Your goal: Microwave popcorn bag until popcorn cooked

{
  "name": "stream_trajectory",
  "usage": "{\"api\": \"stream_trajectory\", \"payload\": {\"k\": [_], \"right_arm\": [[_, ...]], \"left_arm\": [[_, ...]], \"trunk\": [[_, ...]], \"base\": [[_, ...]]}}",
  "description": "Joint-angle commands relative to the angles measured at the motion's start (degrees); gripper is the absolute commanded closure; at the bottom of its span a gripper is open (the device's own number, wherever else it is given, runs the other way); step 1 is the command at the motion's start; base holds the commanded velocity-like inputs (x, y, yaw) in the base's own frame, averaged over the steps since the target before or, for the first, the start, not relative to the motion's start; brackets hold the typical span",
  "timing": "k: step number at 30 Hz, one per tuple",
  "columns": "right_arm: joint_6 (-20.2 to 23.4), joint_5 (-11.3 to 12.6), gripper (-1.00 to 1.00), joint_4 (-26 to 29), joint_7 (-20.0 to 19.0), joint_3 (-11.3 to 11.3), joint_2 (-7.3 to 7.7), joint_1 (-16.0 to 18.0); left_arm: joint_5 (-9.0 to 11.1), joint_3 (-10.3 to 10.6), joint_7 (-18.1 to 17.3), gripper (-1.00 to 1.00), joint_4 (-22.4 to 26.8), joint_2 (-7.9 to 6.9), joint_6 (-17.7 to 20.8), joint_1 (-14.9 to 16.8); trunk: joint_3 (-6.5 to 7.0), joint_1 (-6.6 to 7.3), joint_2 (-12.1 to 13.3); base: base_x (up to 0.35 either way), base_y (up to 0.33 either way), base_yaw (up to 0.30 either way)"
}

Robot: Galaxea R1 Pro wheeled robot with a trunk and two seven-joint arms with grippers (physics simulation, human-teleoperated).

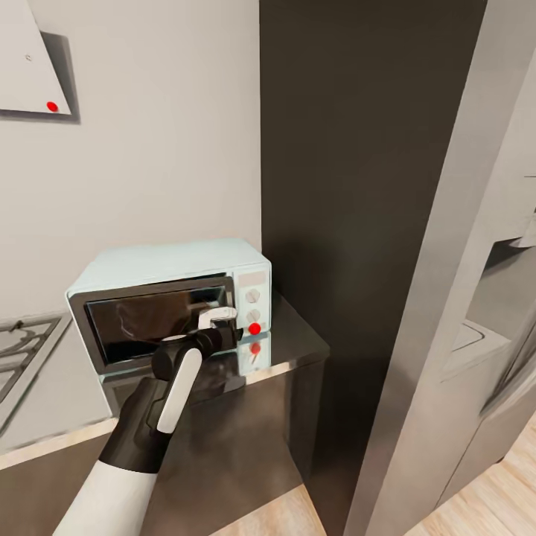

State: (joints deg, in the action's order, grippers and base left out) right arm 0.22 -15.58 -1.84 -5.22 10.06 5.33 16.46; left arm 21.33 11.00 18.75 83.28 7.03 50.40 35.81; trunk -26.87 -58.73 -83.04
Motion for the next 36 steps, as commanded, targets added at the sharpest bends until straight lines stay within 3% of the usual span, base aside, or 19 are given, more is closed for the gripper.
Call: {"api": "stream_trajectory", "payload": {"k": [1, 16, 30, 32, 34, 36], "right_arm": [[0.0, -0.5, -1.0, -0.1, -0.1, 0.5, 0.03, 0.1], [0.0, -0.5, -1.0, -0.1, -0.1, 0.5, 0.03, 0.1], [-0.1, -0.5, -1.0, -0.1, -0.1, 0.4, 0.67, 0.1], [-0.1, -0.6, -1.0, -0.1, -0.1, 0.4, 0.66, 0.1], [0.0, -0.6, -1.0, -0.1, -0.1, 0.4, 0.67, 0.1], [0.0, -0.6, -1.0, -0.1, -0.1, 0.4, 0.69, 0.1]], "left_arm": [[0.6, 0.0, 0.6, -1.0, 0.0, 0.0, 0.1, 0.0], [0.7, 0.1, 0.5, -1.0, 1.4, 0.09, 0.2, 0.0], [1.5, 1.1, 0.5, -1.0, 3.0, 0.72, 0.6, 0.0], [4.0, 1.2, 0.5, -1.0, 2.4, 0.94, 0.6, -0.2], [9.6, 1.5, 0.3, -1.0, 0.1, 1.09, 0.4, -0.6], [16.3, 1.6, 0.0, -1.0, -6.3, 1.13, 0.2, -0.8]], "trunk": [[-0.06, 0.0, 0.0], [-0.06, 0.0, 0.0], [-0.06, 0.0, 0.0], [-0.06, 0.0, 0.0], [-0.06, 0.0, 0.0], [-0.06, 0.0, 0.0]], "base": [[0.009, 0.0, 0.0], [0.115, 0.0, 0.0], [-0.33, 0.0, 0.0], [-0.346, 0.0, 0.0], [-0.346, 0.0, 0.0], [-0.346, 0.0, 0.0]]}}
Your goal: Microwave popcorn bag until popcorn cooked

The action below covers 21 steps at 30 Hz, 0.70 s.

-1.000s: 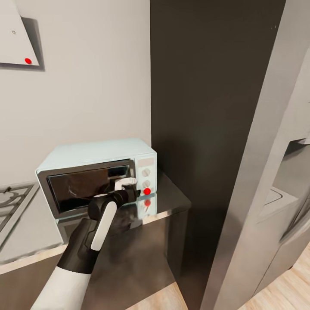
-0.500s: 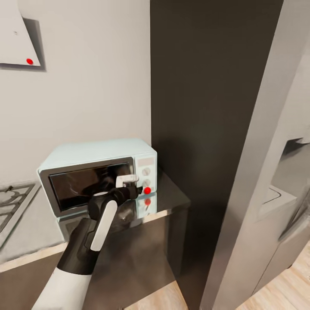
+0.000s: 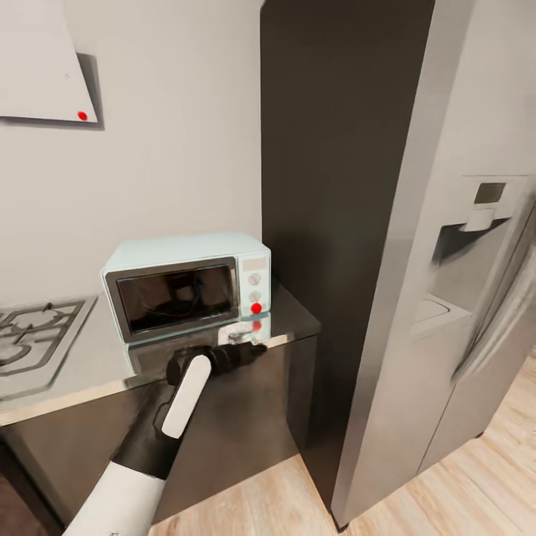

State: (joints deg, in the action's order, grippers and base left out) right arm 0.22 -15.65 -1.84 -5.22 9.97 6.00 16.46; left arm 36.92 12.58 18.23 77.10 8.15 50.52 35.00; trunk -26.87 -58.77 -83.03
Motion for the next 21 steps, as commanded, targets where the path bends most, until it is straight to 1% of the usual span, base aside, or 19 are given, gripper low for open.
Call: {"api": "stream_trajectory", "payload": {"k": [1, 2, 3, 4, 5, 6, 7, 9, 10, 11, 13, 15, 17, 19, 21], "right_arm": [[0.0, -0.5, -1.0, -0.1, -0.1, 0.5, 0.01, 0.1], [0.0, -0.5, -1.0, -0.1, -0.1, 0.5, 0.0, 0.1], [0.0, -0.5, -1.0, -0.1, -0.1, 0.5, -0.01, 0.1], [0.1, -0.5, -1.0, -0.1, -0.1, 0.5, -0.02, 0.1], [0.1, -0.5, -1.0, -0.1, -0.1, 0.5, -0.02, 0.1], [0.1, -0.5, -1.0, -0.1, -0.1, 0.5, -0.02, 0.1], [0.1, -0.5, -1.0, -0.1, -0.1, 0.5, -0.02, 0.1], [0.1, -0.5, -1.0, -0.1, -0.1, 0.5, -0.02, 0.1], [0.1, -0.5, -1.0, -0.1, -0.1, 0.5, -0.02, 0.1], [0.1, -0.5, -1.0, -0.1, -0.1, 0.5, -0.02, 0.1], [0.1, -0.5, -1.0, -0.1, -0.1, 0.5, -0.02, 0.1], [0.1, -0.5, -1.0, -0.1, -0.1, 0.5, -0.02, 0.1], [0.1, -0.5, -1.0, -0.1, -0.1, 0.5, -0.02, 0.1], [0.1, -0.5, -1.0, -0.1, -0.1, 0.5, -0.02, 0.1], [0.0, -0.5, -1.0, -0.1, -0.1, 0.5, -0.02, 0.1]], "left_arm": [[4.2, 0.0, 0.4, -1.0, -4.9, 0.02, -0.1, 0.0], [9.1, 0.2, 0.0, -1.0, -13.8, 0.04, -2.8, 0.0], [11.1, 0.9, -0.7, -1.0, -20.4, 0.18, -6.7, 0.0], [12.1, 3.0, -1.9, -1.0, -27.1, 0.51, -11.8, 0.0], [13.0, 6.3, -3.8, -1.0, -35.5, 0.76, -18.0, 0.0], [13.3, 7.6, -4.8, -1.0, -40.2, 0.86, -20.6, 0.0], [13.5, 9.1, -7.0, -1.0, -50.5, 1.16, -24.9, 0.0], [13.7, 9.8, -12.3, -1.0, -67.0, 1.55, -30.9, 0.0], [13.8, 9.9, -15.4, -1.0, -72.0, 1.42, -33.8, 0.0], [13.9, 9.9, -17.2, -1.0, -74.4, 1.05, -35.6, 0.0], [14.0, 10.0, -19.1, -1.0, -76.3, 0.26, -37.4, -0.3], [13.6, 10.1, -19.1, -1.0, -76.9, -0.11, -38.7, -4.9], [13.6, 10.1, -19.0, -1.0, -77.0, -0.95, -40.4, -9.3], [13.7, 10.1, -18.9, -1.0, -77.0, -1.86, -42.0, -12.4], [13.8, 10.1, -18.9, -1.0, -77.0, -2.77, -44.2, -14.7]], "trunk": [[-0.05, 0.04, 0.0], [-0.05, 0.04, 0.0], [-0.05, 0.04, 0.0], [-0.05, 0.04, 0.0], [-0.05, 0.04, 0.0], [-0.05, 0.04, 0.0], [-0.05, 0.04, 0.0], [-0.05, 0.04, 0.0], [-0.05, 0.04, 0.0], [-0.05, 0.04, 0.0], [-0.05, 0.04, 0.0], [-0.05, 0.04, 0.0], [-0.05, 0.04, 0.0], [-0.05, 0.04, 0.0], [-0.05, 0.04, 0.0]], "base": [[-0.347, 0.0, 0.0], [-0.347, 0.0, 0.0], [-0.347, 0.0, 0.0], [-0.347, 0.0, 0.0], [-0.347, 0.0, 0.0], [-0.346, 0.0, 0.0], [-0.346, 0.0, 0.0], [-0.347, 0.0, 0.0], [-0.347, 0.0, 0.0], [-0.346, 0.0, 0.0], [-0.346, 0.0, 0.0], [-0.346, 0.0, 0.0], [-0.346, 0.0, 0.0], [-0.346, 0.0, 0.0], [-0.346, 0.0, 0.0]]}}
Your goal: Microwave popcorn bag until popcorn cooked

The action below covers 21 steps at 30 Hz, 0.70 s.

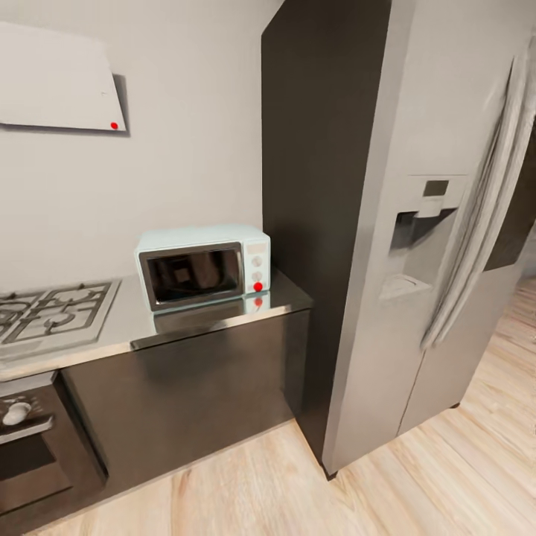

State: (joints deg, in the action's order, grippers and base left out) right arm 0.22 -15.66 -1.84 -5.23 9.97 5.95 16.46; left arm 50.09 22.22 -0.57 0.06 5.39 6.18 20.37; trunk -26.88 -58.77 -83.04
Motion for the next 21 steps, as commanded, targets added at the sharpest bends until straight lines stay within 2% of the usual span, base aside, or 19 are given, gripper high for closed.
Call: {"api": "stream_trajectory", "payload": {"k": [1, 4, 8, 12, 16, 21], "right_arm": [[0.1, -0.5, -1.0, -0.1, -0.1, 0.5, 0.02, 0.1], [0.4, -0.5, -1.0, -0.1, -0.2, 0.4, -0.2, 0.1], [0.1, -0.5, -1.0, -0.1, -0.1, 0.4, -0.21, 0.1], [-0.4, -0.9, -1.0, 0.0, 0.0, 0.4, -0.17, 0.1], [-0.5, -1.3, -1.0, 0.7, 0.0, 0.2, -0.2, 0.1], [-1.1, -1.3, -1.0, 0.9, 0.0, 0.2, -0.01, 0.1]], "left_arm": [[0.6, 0.5, 0.0, -1.0, 0.0, -0.74, -1.7, -1.6], [0.7, 0.5, 0.5, -1.0, 0.0, -3.18, -7.2, -4.5], [0.8, 0.5, 0.6, -1.0, -0.1, -4.21, -9.2, -5.3], [0.8, 0.5, 0.8, -1.0, -0.1, -4.55, -9.3, -5.4], [0.8, 0.5, 3.5, -1.0, -0.1, -4.68, -9.1, -5.5], [0.8, 0.5, 3.9, -1.0, -0.1, -4.52, -9.4, -5.5]], "trunk": [[-0.05, 0.04, 0.0], [-0.05, 0.04, 0.0], [-0.05, 0.04, 0.0], [-0.05, 0.04, 0.0], [-0.05, 0.04, 0.0], [-0.05, 0.04, 0.0]], "base": [[-0.346, 0.0, 0.0], [-0.344, 0.0, 0.002], [-0.099, 0.0, 0.197], [-0.006, 0.0, 0.27], [0.0, 0.0, 0.28], [0.0, 0.0, 0.285]]}}
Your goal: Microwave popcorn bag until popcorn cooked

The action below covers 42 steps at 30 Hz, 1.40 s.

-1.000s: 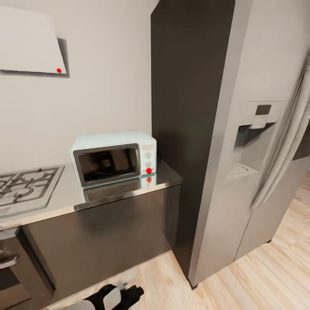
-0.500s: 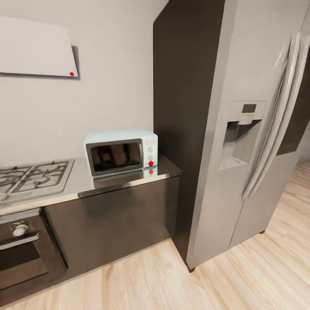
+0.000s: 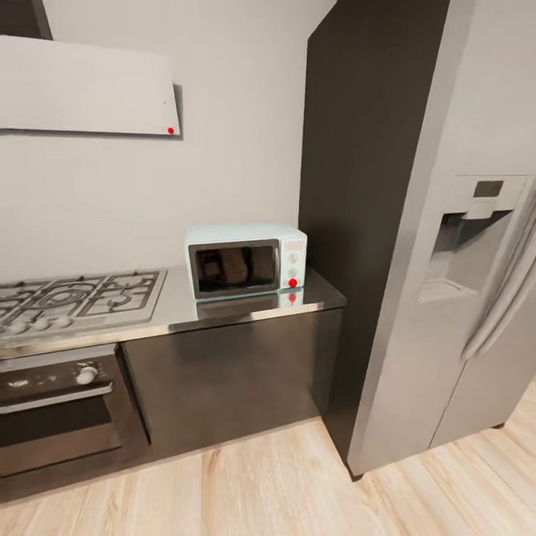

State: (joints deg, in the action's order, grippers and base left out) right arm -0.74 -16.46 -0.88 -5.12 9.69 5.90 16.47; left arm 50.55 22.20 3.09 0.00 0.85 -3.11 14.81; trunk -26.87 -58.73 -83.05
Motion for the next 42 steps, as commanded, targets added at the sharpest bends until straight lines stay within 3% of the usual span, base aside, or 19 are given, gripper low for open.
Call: {"api": "stream_trajectory", "payload": {"k": [1, 11, 20, 28, 42], "right_arm": [[-0.7, -0.5, -1.0, -0.1, -0.2, 0.5, 0.05, 0.1], [-1.4, -0.6, -1.0, 0.2, -0.7, 0.6, 1.52, 0.1], [-1.4, -0.7, -1.0, 0.2, -0.4, 0.4, 1.38, 0.1], [-1.5, -0.7, -1.0, 0.1, -0.2, 0.3, 1.04, 0.1], [-1.4, -0.7, -1.0, -0.2, -0.9, 0.6, 0.75, 0.1]], "left_arm": [[0.4, 0.5, 0.2, -1.0, 0.0, 0.04, -0.1, 0.0], [0.4, 0.4, 0.5, -1.0, 0.0, 0.15, -0.1, 0.0], [0.4, 0.4, 0.5, -1.0, 0.0, 0.04, -0.1, 0.0], [0.4, 0.4, 0.5, -1.0, 0.0, 0.0, -0.1, 0.0], [0.4, 0.4, 0.5, -1.0, 0.0, 0.03, -0.1, 0.0]], "trunk": [[-0.06, 0.0, 0.0], [-0.06, 0.0, 0.0], [-0.06, 0.0, 0.0], [-0.06, 0.0, 0.0], [-0.06, 0.0, 0.0]], "base": [[0.0, 0.0, 0.297], [0.006, 0.0, 0.3], [0.259, 0.0, 0.3], [0.028, 0.0, 0.293], [0.0, 0.0, 0.03]]}}
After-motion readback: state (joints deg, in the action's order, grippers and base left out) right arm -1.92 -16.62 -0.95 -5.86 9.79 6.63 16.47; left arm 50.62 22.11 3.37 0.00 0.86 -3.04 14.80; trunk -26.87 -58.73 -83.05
